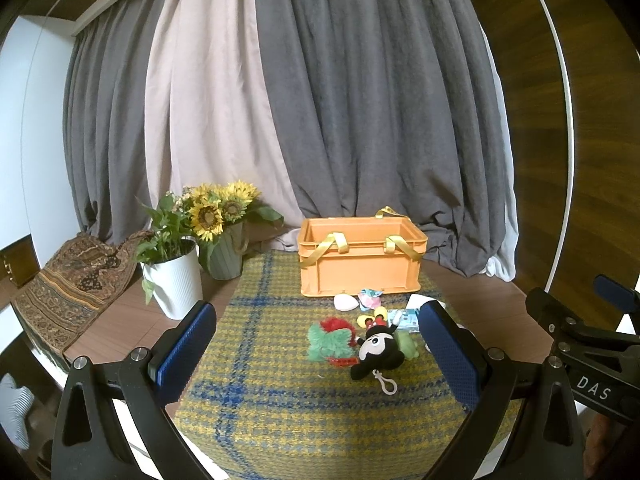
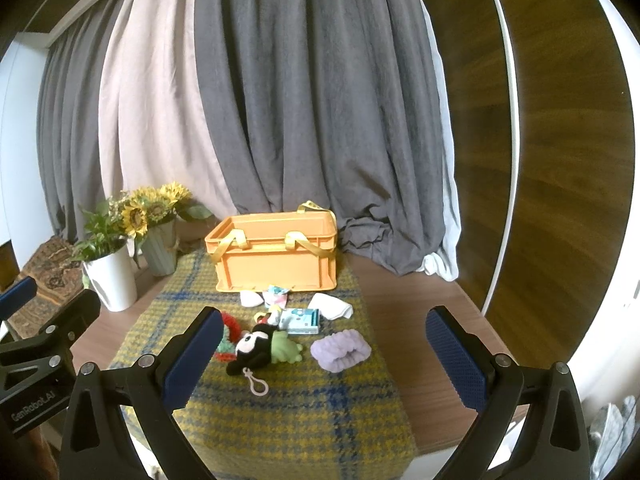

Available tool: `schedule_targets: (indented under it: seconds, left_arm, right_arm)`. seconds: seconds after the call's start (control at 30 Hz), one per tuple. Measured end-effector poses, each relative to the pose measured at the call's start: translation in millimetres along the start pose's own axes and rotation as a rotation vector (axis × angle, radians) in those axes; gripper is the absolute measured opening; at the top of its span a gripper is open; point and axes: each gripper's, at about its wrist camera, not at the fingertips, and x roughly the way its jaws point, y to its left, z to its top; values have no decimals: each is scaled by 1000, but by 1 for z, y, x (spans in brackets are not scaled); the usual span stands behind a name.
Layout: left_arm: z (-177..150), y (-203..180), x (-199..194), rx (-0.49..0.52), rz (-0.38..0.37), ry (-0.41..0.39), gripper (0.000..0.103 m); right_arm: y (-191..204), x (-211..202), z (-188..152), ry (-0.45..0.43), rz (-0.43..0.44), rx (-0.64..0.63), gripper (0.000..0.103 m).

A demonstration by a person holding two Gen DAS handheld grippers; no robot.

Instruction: Organize soft objects

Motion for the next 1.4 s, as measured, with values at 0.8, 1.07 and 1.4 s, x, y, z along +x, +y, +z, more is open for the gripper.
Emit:
schedule_targets:
  seconds: [0.8, 1.07, 1.4]
  left_arm:
    - [0, -5, 0, 2, -2, 1, 103]
    - [2, -15, 0, 4, -5, 7, 103]
    - [-5, -18, 13, -1, -36, 38, 103]
  right_arm:
    - [-2, 0, 0, 2, -1, 2, 103]
    - [-2, 1, -1, 1, -1, 2, 103]
    - [-9, 11, -7, 17, -8, 3, 103]
